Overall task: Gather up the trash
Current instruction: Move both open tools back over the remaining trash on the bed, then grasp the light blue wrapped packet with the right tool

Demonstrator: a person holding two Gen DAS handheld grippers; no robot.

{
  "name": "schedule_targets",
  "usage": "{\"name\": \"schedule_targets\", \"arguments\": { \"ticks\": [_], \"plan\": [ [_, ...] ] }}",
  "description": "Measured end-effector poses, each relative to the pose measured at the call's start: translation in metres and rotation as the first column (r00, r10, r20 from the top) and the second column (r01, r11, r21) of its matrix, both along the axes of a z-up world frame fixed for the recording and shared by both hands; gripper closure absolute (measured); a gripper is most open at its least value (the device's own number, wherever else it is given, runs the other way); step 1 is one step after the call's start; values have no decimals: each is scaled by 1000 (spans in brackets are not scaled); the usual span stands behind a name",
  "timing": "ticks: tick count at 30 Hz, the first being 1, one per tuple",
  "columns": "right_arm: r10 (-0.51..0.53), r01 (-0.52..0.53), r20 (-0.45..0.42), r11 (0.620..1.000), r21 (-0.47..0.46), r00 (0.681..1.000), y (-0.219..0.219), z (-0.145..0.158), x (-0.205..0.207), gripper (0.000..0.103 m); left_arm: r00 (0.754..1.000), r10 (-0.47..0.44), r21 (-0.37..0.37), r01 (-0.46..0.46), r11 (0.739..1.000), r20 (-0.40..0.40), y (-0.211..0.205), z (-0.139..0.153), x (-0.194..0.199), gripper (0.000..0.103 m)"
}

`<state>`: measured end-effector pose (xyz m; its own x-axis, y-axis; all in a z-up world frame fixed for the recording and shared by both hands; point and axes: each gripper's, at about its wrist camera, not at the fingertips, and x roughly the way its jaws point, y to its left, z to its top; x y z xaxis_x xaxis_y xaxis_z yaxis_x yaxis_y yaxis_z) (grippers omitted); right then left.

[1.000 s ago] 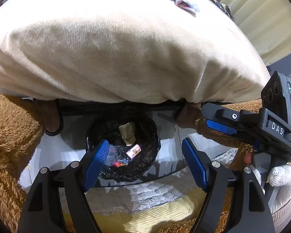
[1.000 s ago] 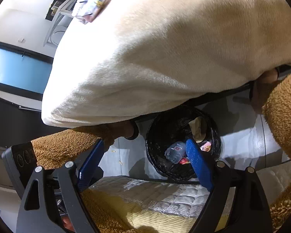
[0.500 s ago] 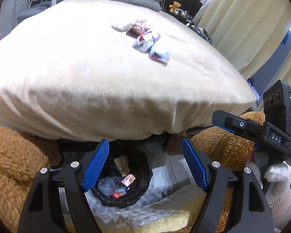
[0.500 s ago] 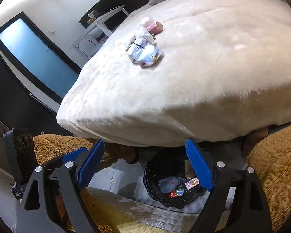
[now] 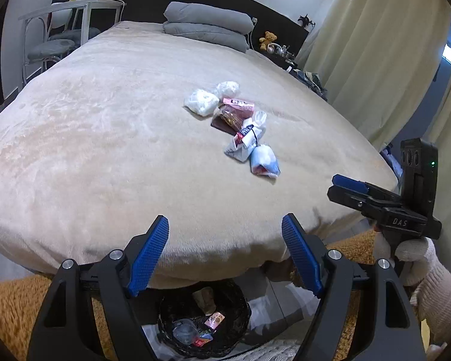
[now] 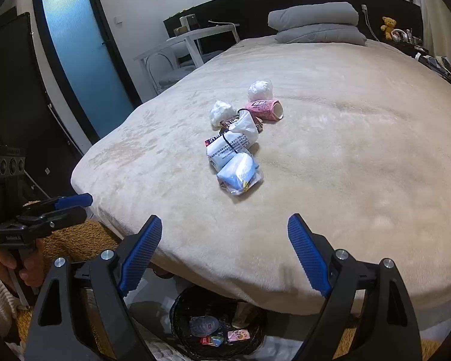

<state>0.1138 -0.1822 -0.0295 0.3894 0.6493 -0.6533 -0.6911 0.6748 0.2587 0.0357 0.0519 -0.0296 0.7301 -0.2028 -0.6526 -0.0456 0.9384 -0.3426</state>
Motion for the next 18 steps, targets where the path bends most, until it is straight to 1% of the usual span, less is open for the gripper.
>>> {"name": "schedule_targets", "arguments": {
  "ticks": [3,6,13,15,16,17,18],
  "plan": [
    [30,-29,8,998,-54,1000,17,-7,19,18,1000,8,-11,-8,1000,5,11,4,11,27],
    [72,-69,30,993,-94,997,34,-10,29,18,1000,11,-17,-11,1000,-1,17,4,19,27],
    [135,-126,44,977,-171,990,67,-25,58,18,1000,2,-8,-2,1000,-1,21,7,34,27],
    [148,-138,45,975,-177,988,74,-27,64,19,1000,3,-2,-3,1000,-5,22,6,36,27],
    [159,-149,42,972,-183,986,77,-28,65,26,1000,4,1,-4,1000,-6,23,6,37,27],
    [166,-154,44,969,-195,985,80,-30,66,35,1000,3,1,-3,1000,-8,23,5,38,27],
    [171,-156,52,964,-213,984,83,-31,67,39,1000,2,2,-2,1000,-11,24,5,40,27]
  ]
}}
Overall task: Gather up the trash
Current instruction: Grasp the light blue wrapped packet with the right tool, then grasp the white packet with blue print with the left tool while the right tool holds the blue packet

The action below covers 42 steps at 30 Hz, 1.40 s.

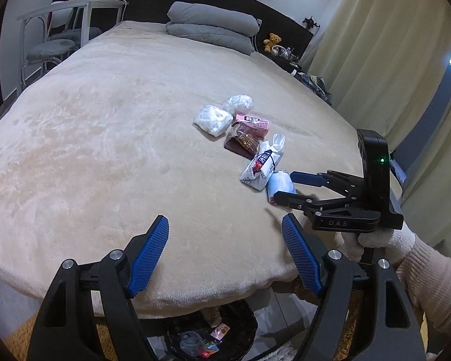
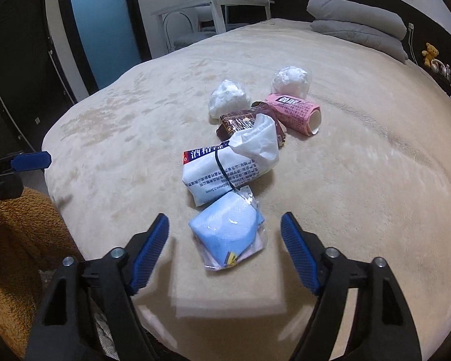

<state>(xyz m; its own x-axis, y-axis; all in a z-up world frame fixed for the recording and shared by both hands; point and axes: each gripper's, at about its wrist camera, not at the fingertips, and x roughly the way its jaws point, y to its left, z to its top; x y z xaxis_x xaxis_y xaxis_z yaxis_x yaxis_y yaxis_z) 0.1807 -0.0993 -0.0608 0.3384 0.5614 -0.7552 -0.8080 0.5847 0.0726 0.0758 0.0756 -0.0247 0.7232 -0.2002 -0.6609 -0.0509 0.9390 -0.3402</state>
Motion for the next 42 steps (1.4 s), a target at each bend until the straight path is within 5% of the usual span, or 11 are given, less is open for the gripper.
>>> {"name": "schedule_targets", "arguments": {
  "ticks": [2,15,29,42],
  "plan": [
    [1,-1,2,1000,-28,1000,4,-4,1,48,1000,-1,6,1,1000,-5,0,0,3,27],
    [-38,38,-5,998,50,999,-23,16,-9,49,998,-40,41,42,998,-37,-10,-4,20,27],
    [-206,215,-67,959,183,976,-91,41,-3,49,978,-180,159,196,968,-110,-57,-19,97,27],
    [-236,250,-87,944,215,968,-112,45,8,49,964,-221,211,249,945,-147,-87,-40,159,29]
  ]
}}
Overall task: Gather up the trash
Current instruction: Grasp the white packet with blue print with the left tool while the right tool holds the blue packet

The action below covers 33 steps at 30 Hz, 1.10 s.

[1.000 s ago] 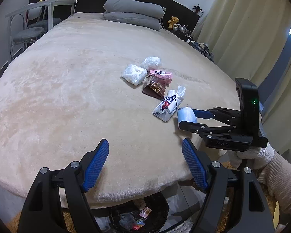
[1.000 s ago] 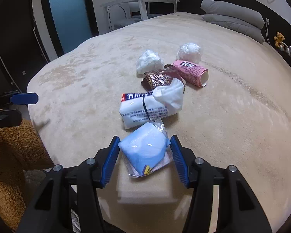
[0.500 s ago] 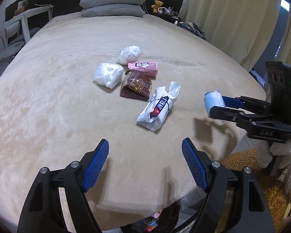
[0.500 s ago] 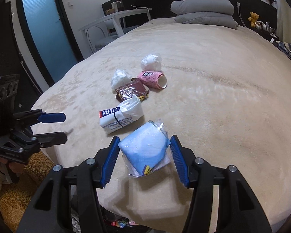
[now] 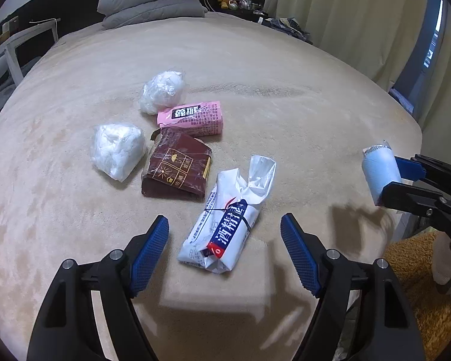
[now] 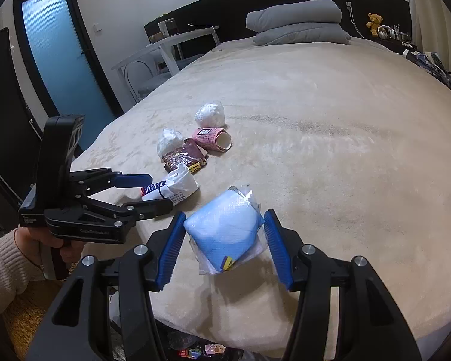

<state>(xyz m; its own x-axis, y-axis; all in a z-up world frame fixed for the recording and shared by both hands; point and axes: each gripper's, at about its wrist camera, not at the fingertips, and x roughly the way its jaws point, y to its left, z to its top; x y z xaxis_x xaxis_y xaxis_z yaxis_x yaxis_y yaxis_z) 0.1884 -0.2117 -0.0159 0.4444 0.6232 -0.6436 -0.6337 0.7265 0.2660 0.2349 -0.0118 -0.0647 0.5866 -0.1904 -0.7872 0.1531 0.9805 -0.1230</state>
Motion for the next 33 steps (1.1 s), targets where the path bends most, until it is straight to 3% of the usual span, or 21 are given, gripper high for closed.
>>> {"name": "schedule_targets", "arguments": {
  "ticks": [3,14,33],
  "plan": [
    [0,0,-12,1000,-1,1000,1,-1,4,49,1000,-1,35,2,999,-19,-5,-6,4,57],
    [-3,3,-8,1000,-18,1000,7,-5,6,49,999,30,17,-30,999,30,2,2,-9,61],
    [13,-14,32,1000,6,999,33,-2,-17,49,980,108,-122,-88,989,166,21,52,-85,61]
  ]
}}
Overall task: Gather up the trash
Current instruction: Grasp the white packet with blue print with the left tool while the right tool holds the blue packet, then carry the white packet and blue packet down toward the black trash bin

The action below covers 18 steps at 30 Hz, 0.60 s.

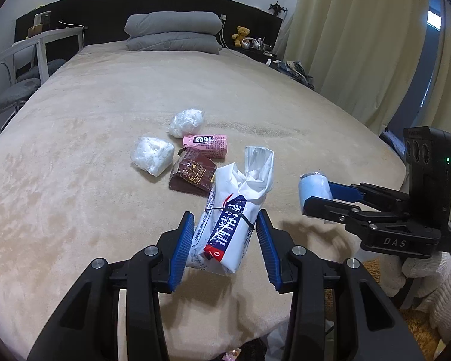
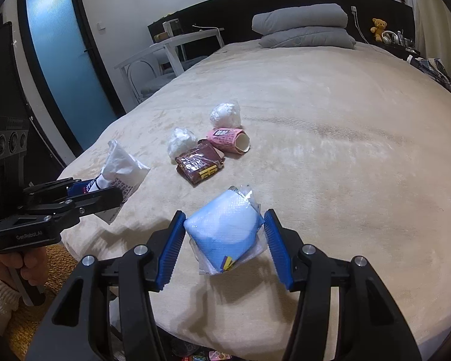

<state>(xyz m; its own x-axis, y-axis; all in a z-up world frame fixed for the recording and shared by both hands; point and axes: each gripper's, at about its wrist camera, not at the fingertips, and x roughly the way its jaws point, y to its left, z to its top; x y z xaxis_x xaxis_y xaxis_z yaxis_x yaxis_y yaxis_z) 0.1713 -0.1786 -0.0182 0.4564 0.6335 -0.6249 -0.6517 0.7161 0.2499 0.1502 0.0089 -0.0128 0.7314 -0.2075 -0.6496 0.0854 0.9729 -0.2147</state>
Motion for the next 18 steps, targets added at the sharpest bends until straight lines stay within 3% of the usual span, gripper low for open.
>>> {"name": "schedule_targets", "arguments": {
  "ticks": [18],
  "plan": [
    [38,-39,26,998,44,999,4,0,-98,49,993,93,-88,-87,992,65,5,-2,-111,61]
  ]
}}
